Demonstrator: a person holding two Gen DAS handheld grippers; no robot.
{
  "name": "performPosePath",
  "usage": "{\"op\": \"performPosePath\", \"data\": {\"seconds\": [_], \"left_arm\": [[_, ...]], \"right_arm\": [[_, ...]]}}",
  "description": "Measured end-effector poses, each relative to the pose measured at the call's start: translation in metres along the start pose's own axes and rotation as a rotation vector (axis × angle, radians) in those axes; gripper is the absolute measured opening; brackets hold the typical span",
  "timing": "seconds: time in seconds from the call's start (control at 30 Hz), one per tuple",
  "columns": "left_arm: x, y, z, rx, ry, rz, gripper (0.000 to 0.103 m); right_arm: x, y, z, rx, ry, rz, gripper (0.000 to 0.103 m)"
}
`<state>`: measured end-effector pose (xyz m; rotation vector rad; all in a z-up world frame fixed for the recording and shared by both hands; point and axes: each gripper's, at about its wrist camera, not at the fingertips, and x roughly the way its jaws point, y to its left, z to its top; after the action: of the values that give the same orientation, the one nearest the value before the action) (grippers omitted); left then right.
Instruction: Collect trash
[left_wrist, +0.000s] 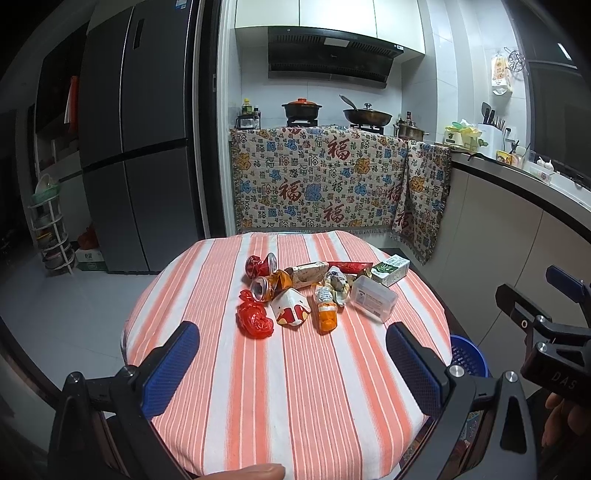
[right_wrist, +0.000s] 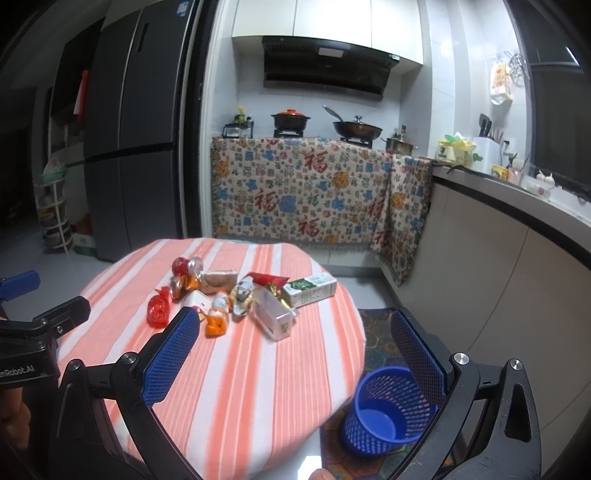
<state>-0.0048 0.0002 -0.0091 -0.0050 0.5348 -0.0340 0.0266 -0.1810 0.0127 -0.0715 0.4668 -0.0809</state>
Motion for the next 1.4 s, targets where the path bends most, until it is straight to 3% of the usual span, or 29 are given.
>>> {"op": "performPosePath", "data": {"seconds": [1.4], "left_arm": [[-0.0004,-0.006,-0.0021,0.008,0.009,-0.002,0.103]], "right_arm": [[-0.0002,-0.0032,-0.0065,0.002,0.002,-0.006,0.103]]}}
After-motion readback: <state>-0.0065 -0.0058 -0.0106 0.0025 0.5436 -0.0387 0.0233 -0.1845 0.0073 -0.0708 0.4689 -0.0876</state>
